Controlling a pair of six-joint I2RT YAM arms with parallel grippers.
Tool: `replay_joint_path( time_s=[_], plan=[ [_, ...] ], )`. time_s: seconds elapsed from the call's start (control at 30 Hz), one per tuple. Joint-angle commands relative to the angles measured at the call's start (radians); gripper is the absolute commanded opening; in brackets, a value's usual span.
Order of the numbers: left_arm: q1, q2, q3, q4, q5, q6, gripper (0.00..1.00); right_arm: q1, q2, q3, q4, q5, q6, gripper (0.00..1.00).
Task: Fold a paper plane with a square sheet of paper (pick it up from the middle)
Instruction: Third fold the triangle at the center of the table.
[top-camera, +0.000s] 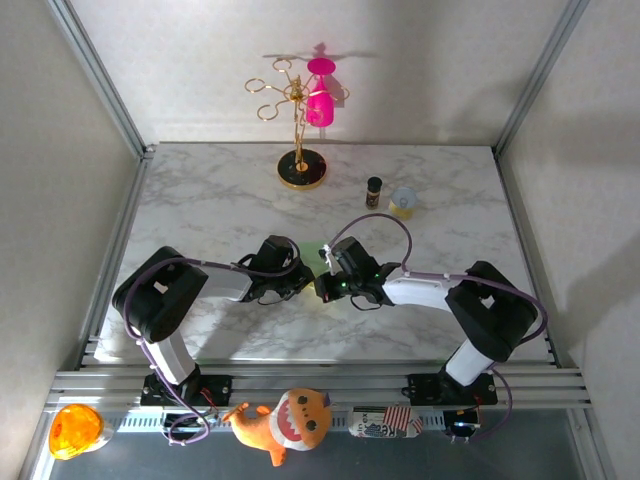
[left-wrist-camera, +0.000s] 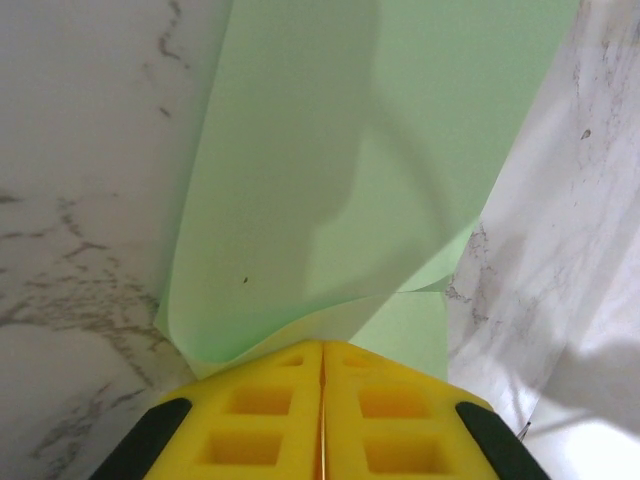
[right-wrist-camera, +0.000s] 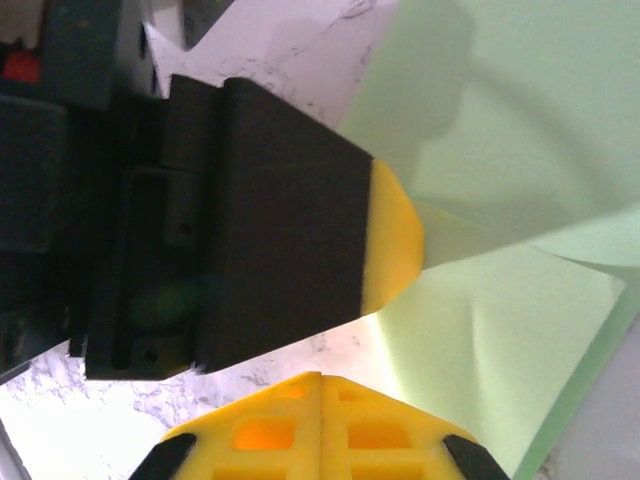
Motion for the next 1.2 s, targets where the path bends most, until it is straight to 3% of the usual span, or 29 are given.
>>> replay_joint_path(
  time_s=[0.0,0.23,1.17],
  plan=[
    [-0.008,0.028,0.008,-0.067,-0.03,0.019,0.09,-0.013,0.025,0.024,-0.029,-0.021,0.02,0.07],
    [-0.008,0.029,0.01,-0.071,-0.027,0.019,0.09,-0.018,0.053,0.029,-0.036,-0.061,0.01,0.08],
    [-0.008,0.036,0.016,-0.098,-0.042,0.016,0.09,-0.022,0.098,0.036,-0.108,0.015,0.011,0.08]
  ],
)
